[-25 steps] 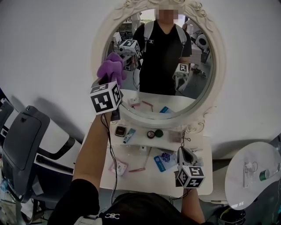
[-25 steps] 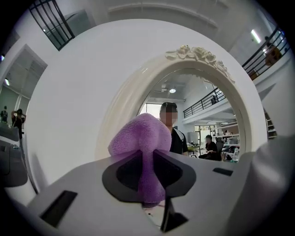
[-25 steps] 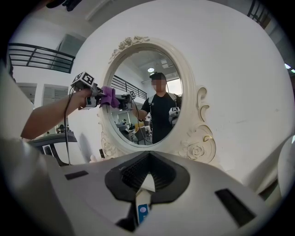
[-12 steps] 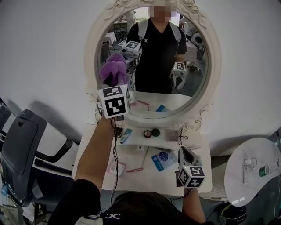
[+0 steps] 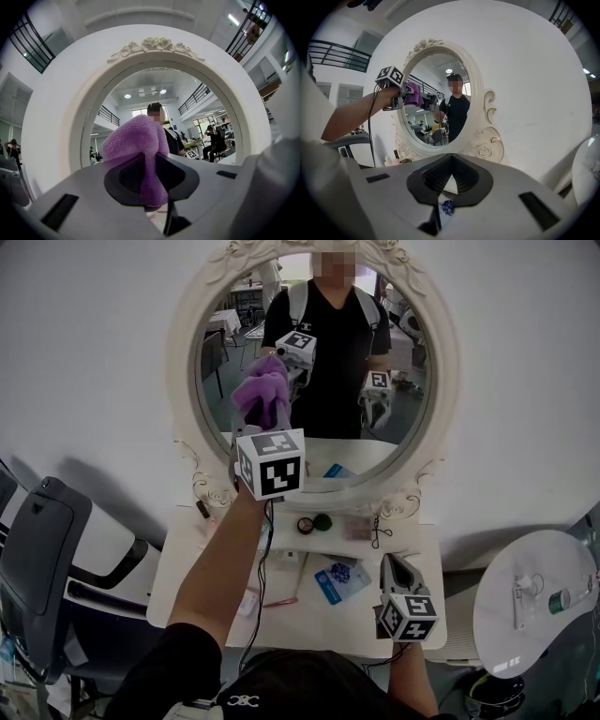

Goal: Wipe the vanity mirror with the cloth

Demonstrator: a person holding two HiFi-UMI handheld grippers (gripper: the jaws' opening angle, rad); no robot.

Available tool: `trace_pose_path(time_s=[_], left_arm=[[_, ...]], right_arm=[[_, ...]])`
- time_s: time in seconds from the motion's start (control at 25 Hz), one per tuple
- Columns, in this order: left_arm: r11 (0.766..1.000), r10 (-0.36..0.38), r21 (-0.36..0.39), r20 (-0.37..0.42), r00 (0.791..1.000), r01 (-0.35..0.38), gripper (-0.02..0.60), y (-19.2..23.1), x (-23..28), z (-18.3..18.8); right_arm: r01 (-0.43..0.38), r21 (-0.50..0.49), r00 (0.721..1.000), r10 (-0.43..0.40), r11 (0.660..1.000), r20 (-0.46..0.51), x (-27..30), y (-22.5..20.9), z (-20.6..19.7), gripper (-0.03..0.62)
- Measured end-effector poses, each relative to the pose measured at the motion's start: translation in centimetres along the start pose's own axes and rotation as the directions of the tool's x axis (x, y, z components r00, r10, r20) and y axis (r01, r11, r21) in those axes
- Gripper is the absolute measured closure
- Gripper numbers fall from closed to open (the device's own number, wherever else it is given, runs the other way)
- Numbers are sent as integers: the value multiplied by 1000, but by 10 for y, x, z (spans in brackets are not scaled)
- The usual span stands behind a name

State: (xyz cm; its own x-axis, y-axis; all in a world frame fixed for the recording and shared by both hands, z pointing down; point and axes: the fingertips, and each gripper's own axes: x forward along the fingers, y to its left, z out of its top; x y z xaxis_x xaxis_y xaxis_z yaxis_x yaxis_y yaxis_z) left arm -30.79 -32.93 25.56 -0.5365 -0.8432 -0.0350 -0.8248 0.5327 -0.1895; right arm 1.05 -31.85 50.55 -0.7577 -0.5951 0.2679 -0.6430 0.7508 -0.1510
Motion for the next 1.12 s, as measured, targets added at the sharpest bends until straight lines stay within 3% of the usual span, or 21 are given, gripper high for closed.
trace_pose_path(time_s=[0.52,1.12], left_arm=[[989,-144,46,38,989,142,509,-93,2,9],[985,-159,75,75,984,153,509,-144,1,16]], right_arm=[[75,25,997,-75,997,21,-27,-25,-2,583],[157,55,987,-159,986,29,-57,-39,-6,583]])
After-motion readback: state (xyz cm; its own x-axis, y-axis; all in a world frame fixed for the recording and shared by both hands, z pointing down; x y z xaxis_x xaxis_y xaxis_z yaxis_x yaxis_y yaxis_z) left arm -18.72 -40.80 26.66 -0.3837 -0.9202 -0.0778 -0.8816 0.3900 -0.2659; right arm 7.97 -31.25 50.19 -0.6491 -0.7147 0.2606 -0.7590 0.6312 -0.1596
